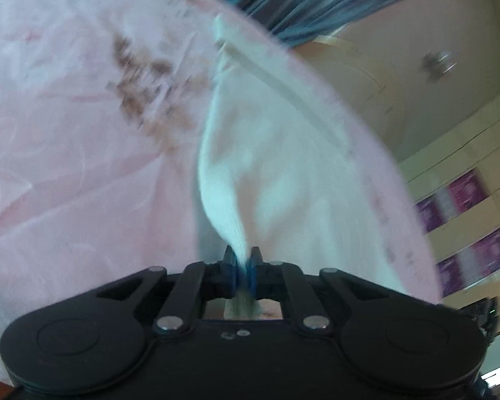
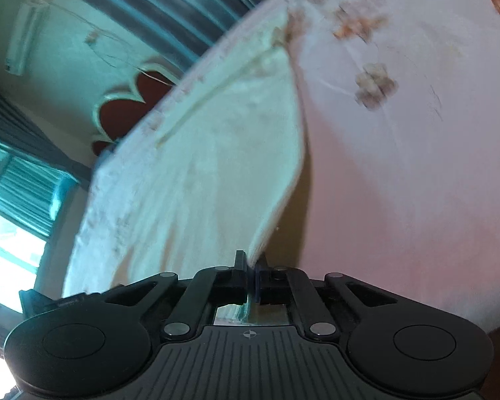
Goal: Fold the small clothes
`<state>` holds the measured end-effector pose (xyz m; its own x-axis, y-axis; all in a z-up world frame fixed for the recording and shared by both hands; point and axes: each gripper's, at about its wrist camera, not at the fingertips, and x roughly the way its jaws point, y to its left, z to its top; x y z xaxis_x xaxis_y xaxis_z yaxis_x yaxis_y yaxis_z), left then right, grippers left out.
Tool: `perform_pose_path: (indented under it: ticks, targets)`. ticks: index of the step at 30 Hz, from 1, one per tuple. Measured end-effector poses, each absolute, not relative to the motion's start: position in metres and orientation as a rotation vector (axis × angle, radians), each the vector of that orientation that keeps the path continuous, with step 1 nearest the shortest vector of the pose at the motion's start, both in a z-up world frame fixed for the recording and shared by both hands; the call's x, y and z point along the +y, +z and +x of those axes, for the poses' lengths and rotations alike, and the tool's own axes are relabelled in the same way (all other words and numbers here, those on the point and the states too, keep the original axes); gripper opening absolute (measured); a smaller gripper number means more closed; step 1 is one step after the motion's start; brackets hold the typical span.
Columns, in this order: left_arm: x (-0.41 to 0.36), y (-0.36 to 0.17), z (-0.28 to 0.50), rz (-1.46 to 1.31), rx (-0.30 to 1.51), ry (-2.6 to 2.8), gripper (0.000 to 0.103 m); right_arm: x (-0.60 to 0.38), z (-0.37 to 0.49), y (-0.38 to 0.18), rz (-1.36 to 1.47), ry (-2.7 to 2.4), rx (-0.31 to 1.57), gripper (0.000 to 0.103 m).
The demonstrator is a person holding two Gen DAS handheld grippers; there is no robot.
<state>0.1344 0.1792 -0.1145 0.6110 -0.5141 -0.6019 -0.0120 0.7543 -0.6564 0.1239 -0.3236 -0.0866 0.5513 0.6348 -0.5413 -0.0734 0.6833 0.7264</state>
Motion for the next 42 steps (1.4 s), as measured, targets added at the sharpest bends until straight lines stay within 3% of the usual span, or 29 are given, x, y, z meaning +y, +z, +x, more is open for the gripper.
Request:
perform_pose_path:
  ticks: [5,13,22,42]
  targets:
    - [0.176,-0.124,0.136,-0.628,0.924,-0.259,0.007,-0.328,0.134,-0.102,0.669,0.411,0.968,0.003]
    - [0.177,-0.077,0.150,-0.643,0.774,-0.274,0.007,-0.335,0.164,-0.043,0.661,0.446,0.776,0.003]
    - [0.174,-0.041,0.258,-0.690,0.648,-0.326,0.007,-0.332,0.277,-0.010,0.676,0.426,0.673,0.003]
    - [0.181,-0.102,0.505,-0.646,0.813,-0.303,0.007,-0.329,0.519,-0.099,0.825,0.240,0.858,0.003]
